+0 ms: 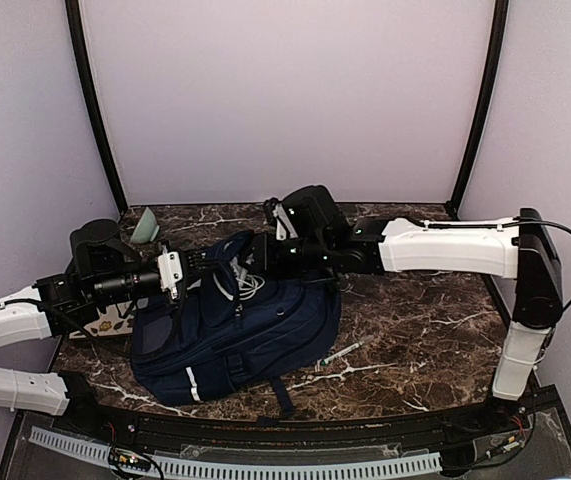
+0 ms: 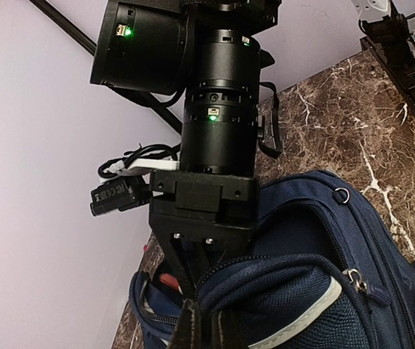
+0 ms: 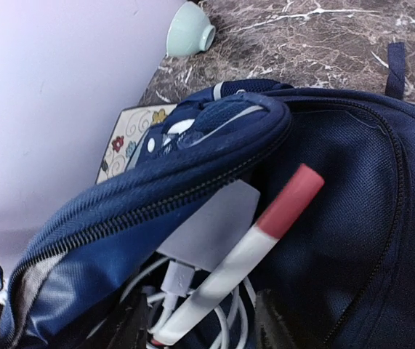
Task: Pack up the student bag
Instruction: Place the pen in the upper front pocket of the bag, then pick up the pen from the center of the board.
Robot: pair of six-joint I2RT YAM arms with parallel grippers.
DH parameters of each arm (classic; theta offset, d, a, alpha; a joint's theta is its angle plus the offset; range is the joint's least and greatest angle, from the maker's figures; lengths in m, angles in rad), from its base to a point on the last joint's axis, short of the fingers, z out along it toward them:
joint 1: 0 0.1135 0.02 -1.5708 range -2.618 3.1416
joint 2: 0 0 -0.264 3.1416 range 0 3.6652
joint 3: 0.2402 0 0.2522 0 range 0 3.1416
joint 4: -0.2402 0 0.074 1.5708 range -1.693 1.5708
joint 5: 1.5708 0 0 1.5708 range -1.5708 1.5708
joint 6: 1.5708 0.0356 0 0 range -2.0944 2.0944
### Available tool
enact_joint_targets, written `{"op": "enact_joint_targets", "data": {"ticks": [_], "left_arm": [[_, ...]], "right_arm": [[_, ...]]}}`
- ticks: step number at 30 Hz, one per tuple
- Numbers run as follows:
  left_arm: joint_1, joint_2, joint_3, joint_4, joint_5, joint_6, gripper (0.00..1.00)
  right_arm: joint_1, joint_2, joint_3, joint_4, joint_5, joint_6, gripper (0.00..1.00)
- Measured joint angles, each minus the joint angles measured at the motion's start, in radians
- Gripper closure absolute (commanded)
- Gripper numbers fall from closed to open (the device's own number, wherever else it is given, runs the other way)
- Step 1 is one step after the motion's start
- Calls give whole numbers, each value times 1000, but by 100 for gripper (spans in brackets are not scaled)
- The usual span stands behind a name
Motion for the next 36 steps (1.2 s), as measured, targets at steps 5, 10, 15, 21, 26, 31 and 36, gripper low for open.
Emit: {"op": "enact_joint_targets", "data": {"ticks": [5,10,15,21,26,31,36], "left_arm": [[0,0,0,0,1,0,100],[0,0,0,2,2,0,100],[0,0,0,2,2,0,100],[0,0,0,2,2,0,100],[0,0,0,2,3,0,100],[0,0,0,2,4,0,100],[0,0,0,2,4,0,100]], "right_arm": [[0,-20,20,-117,24,-70,30],[-1,-101,70,-288,45,-186,25],[-62,-293,54,-413,89,-264,25],[-276,-410,-152,-509,126,-302,27],[-296,-314,-403,-518,25,-364,27],[-303,-185,-447,-497,-42,-428,36],[-308,-105,-425,-459,-68,-466,55]]}}
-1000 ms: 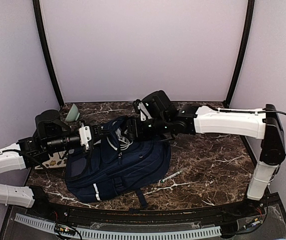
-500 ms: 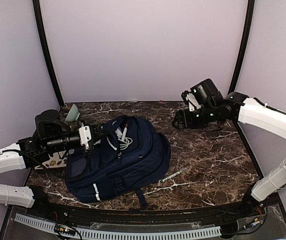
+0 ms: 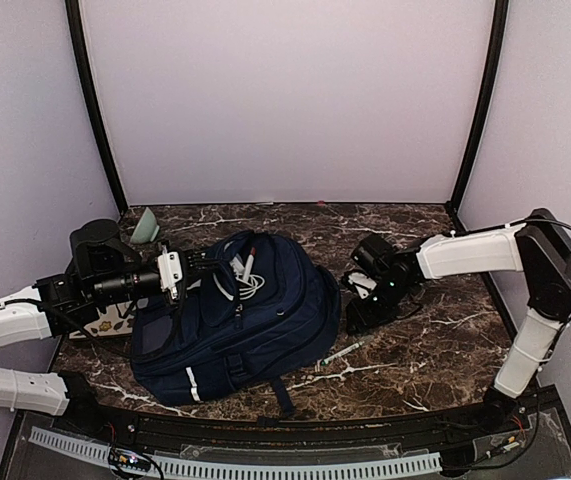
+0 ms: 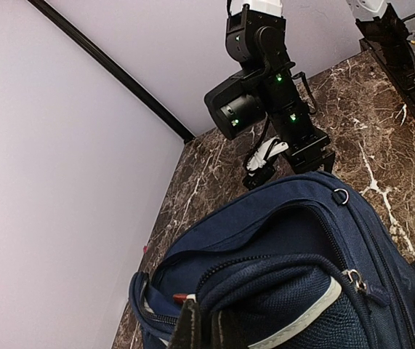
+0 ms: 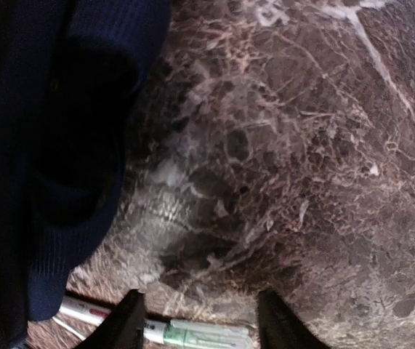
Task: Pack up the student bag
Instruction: Pick up the pen from the center of the board.
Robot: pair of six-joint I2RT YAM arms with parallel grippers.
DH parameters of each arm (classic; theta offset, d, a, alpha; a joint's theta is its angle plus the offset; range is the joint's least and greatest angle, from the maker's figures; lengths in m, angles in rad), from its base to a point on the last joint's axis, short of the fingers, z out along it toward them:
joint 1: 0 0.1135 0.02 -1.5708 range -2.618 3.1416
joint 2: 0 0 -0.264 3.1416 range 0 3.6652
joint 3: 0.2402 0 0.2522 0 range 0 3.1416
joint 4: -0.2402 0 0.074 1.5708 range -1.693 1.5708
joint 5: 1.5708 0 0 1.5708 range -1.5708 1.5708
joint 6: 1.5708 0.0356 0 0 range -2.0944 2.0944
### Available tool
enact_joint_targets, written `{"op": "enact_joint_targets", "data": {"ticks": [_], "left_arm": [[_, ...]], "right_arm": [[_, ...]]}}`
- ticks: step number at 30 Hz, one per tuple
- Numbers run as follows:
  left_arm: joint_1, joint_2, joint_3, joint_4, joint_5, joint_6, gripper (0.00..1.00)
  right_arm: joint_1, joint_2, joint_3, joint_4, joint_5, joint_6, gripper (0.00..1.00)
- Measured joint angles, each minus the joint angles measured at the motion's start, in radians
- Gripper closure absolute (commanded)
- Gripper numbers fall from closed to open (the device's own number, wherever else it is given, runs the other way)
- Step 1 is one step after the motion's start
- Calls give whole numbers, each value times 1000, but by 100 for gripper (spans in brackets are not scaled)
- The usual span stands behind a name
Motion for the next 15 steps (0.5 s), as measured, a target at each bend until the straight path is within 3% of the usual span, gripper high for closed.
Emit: {"op": "enact_joint_targets", "data": {"ticks": [4,15], "left_arm": [[0,0,0,0,0,0,100],[0,2,0,0,2,0,100]], "right_arm": [[0,11,-4,13,-7,0,61],[136,-144,-161,-37,11,122,61]]}}
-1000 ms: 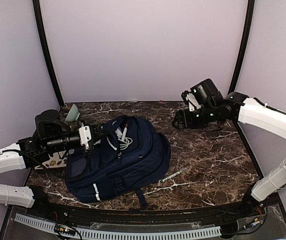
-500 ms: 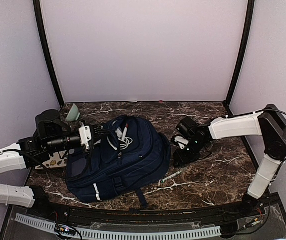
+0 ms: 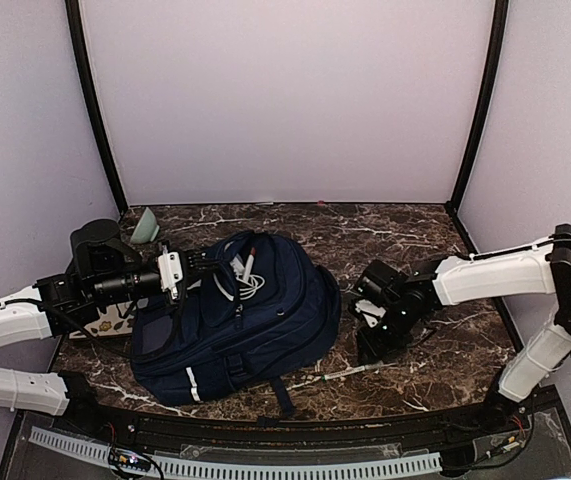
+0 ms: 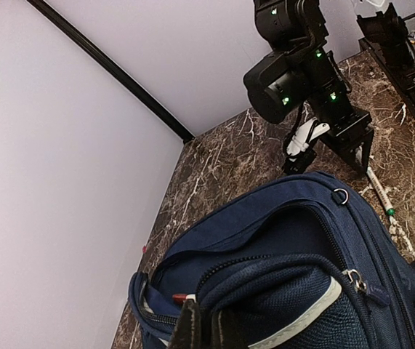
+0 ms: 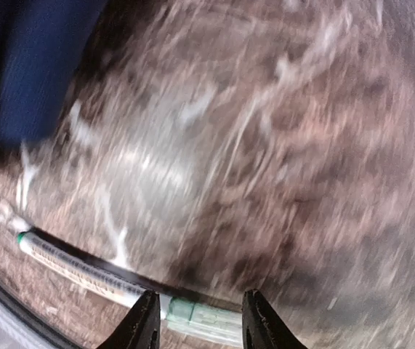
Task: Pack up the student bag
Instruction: Pick up the pen from the center of the board.
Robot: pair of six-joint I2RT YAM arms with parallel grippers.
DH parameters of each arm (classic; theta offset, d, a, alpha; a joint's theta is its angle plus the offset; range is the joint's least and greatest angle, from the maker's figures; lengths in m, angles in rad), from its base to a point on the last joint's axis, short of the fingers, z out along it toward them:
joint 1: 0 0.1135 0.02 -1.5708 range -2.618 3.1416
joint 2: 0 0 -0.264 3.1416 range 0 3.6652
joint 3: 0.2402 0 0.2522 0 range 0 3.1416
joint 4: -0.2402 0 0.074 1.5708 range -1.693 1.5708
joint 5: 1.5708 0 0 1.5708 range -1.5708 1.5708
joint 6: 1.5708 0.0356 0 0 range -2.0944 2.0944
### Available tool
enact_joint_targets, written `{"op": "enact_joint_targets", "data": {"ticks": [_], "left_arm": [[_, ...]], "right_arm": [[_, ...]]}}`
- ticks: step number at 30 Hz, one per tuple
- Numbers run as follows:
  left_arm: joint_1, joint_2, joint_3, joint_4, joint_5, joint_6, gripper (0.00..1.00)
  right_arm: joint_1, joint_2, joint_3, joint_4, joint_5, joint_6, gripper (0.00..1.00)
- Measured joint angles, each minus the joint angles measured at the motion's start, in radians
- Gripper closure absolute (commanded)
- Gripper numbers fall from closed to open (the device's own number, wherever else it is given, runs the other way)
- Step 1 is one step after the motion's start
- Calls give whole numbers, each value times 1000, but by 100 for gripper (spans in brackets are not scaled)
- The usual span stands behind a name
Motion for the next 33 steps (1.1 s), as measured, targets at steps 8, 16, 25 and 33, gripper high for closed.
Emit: {"op": "enact_joint_targets", "data": {"ticks": [8,16,25,33], "left_arm": [[0,0,0,0,4,0,100],[0,0,0,-4,19,0,100],[0,0,0,-18,38,7,100],[0,0,0,-17,37,8,100]], "right_arm": [[164,-110,29,-32,83,40,42],[333,-50,73,10,140,-153,25],[370,95,119,-16,251,-314,45],[370,135,138,-76,254,-296,79]]}}
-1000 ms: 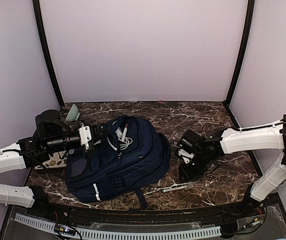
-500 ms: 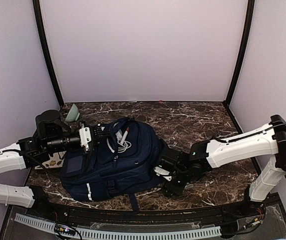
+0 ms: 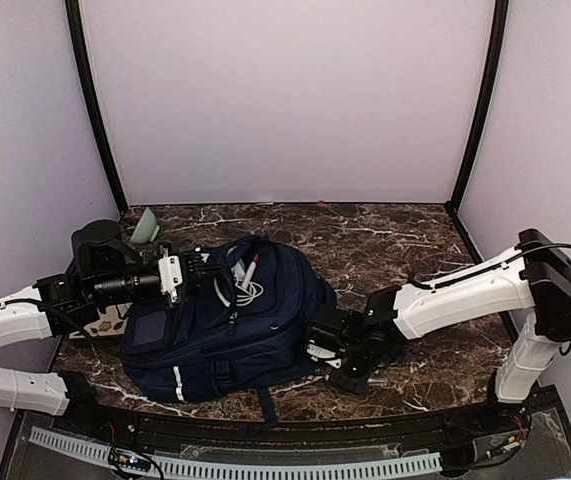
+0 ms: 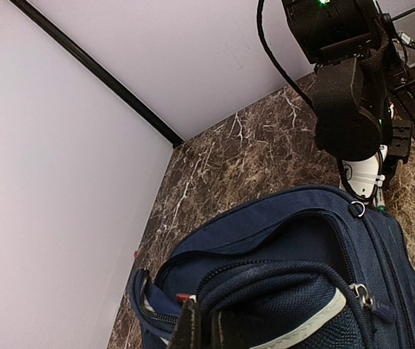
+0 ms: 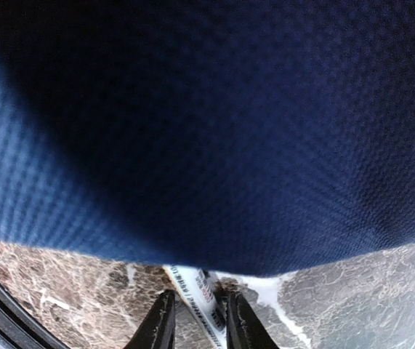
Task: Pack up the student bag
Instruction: Pick up the pen from the center of the board, then place the pen in the upper front pocket of the bag.
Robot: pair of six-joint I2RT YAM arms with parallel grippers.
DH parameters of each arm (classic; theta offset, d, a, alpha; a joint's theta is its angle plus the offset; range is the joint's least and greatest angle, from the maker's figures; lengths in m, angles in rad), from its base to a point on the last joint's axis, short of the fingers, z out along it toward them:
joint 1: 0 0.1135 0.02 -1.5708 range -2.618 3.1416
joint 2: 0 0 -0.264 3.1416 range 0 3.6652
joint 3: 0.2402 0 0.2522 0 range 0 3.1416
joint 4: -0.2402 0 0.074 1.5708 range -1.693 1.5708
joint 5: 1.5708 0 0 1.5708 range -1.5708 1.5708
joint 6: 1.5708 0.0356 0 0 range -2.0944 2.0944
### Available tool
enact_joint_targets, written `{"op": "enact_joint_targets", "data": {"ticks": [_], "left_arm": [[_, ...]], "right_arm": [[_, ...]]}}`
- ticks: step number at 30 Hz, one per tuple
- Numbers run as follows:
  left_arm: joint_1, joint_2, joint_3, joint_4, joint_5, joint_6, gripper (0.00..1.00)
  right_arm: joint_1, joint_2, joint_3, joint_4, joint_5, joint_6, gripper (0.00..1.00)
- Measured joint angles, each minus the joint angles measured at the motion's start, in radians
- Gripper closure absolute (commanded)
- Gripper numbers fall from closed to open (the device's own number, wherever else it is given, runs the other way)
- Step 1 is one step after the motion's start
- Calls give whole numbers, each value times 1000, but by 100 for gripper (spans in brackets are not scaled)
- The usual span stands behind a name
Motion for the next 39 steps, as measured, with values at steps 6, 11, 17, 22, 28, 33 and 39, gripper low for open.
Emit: {"op": "enact_joint_targets", "data": {"ticks": [6,11,17,22,28,33,39], "left_arm": [[0,0,0,0,0,0,100],[0,0,0,0,0,0,100],[0,-1,0,3,-2,0,100],[0,-1,0,6,-2,0,100],[0,-1,0,9,-1,0,100],[0,-1,0,9,-4,0,100],[0,-10,-2,9,-9,0,100]], "right_arm": [[6,13,20,-50,-4,48,92],[11,5,26,-100,3,98,100],[6,-165,26,-180,39,183,100],[-71,-424,84,-126,79,270,100],[-170,-509,70,478,108,454,100],[-171,-269,142,819,95,563,100],[-171,24,267,913,-32,686,100]]}}
